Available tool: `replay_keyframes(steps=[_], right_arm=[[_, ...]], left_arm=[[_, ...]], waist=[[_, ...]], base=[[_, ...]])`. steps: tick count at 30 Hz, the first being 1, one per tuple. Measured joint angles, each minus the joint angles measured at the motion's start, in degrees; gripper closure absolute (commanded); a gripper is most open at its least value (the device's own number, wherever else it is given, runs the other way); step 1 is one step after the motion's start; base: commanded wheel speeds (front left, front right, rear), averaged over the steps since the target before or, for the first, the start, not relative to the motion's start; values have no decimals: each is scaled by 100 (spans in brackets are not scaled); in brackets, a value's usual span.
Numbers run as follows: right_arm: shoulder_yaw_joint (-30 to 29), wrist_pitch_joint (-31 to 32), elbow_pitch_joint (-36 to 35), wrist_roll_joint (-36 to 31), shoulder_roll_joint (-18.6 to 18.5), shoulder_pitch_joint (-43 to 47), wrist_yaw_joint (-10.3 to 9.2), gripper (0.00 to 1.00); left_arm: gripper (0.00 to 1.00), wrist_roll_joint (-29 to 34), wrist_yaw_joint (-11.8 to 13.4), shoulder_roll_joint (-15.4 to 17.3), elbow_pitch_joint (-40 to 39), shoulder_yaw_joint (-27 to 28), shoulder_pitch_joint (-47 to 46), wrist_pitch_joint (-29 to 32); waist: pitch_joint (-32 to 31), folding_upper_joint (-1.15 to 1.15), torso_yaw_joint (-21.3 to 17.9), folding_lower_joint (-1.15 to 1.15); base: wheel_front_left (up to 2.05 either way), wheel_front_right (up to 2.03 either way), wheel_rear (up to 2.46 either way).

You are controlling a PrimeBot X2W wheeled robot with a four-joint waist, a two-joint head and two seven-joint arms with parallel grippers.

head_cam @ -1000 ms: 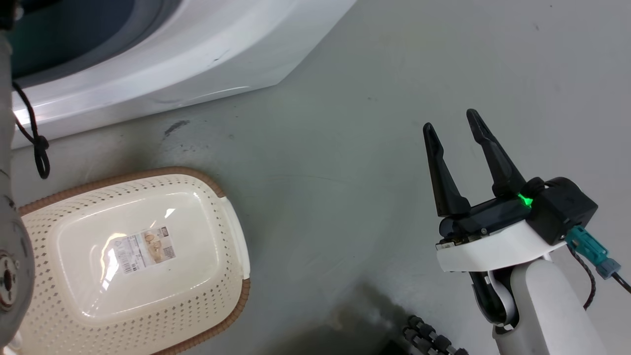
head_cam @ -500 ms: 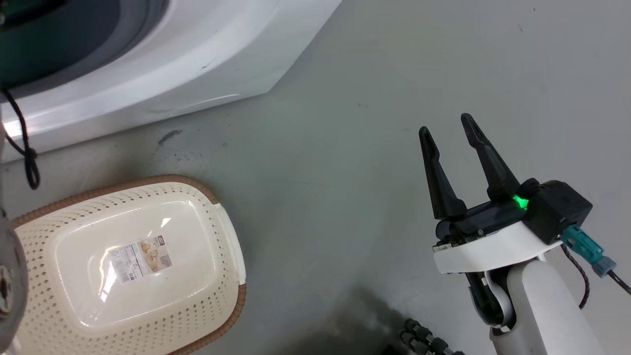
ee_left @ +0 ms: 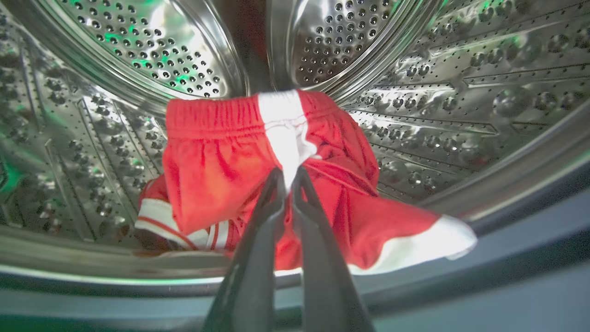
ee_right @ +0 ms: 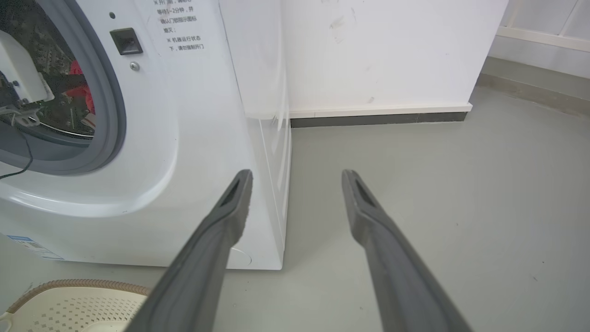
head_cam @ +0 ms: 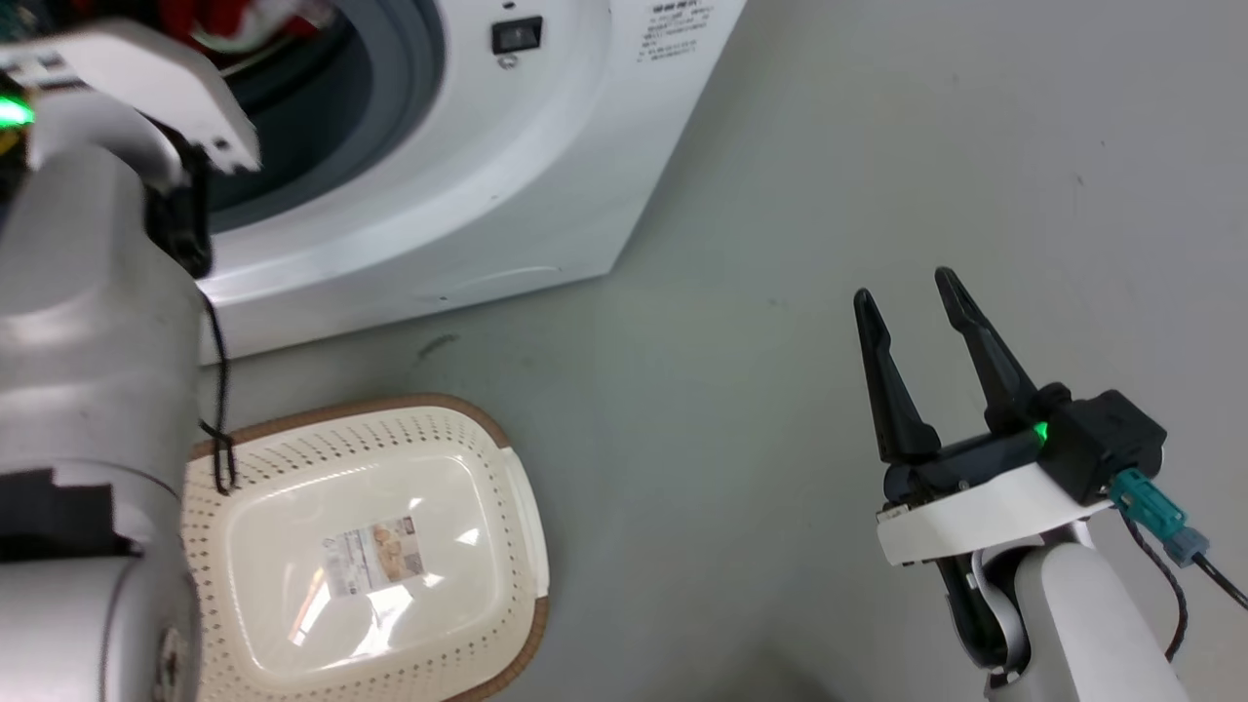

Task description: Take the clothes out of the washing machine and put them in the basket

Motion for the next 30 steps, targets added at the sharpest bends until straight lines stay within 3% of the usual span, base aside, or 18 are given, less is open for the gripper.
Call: replay_keyframes(steps=[4, 17, 30], right_arm=[[-81, 0, 112, -96, 0, 186, 0, 0], [-300, 136, 135, -209, 1, 694, 0, 0], [-508, 435, -105, -250, 0, 1284, -1, 0]], left_arm=[[100, -130, -47, -211, -281, 107, 499, -113], [100, -23, -202, -655, -2828, 469, 2558, -135], [100, 159, -204, -1177, -5215, 368, 4596, -136]], waist=[[-364, 0, 186, 0], [-1529, 0, 642, -1], [-2280, 0, 1052, -2]], base=[[0, 0, 0], [0, 0, 0], [0, 0, 0]])
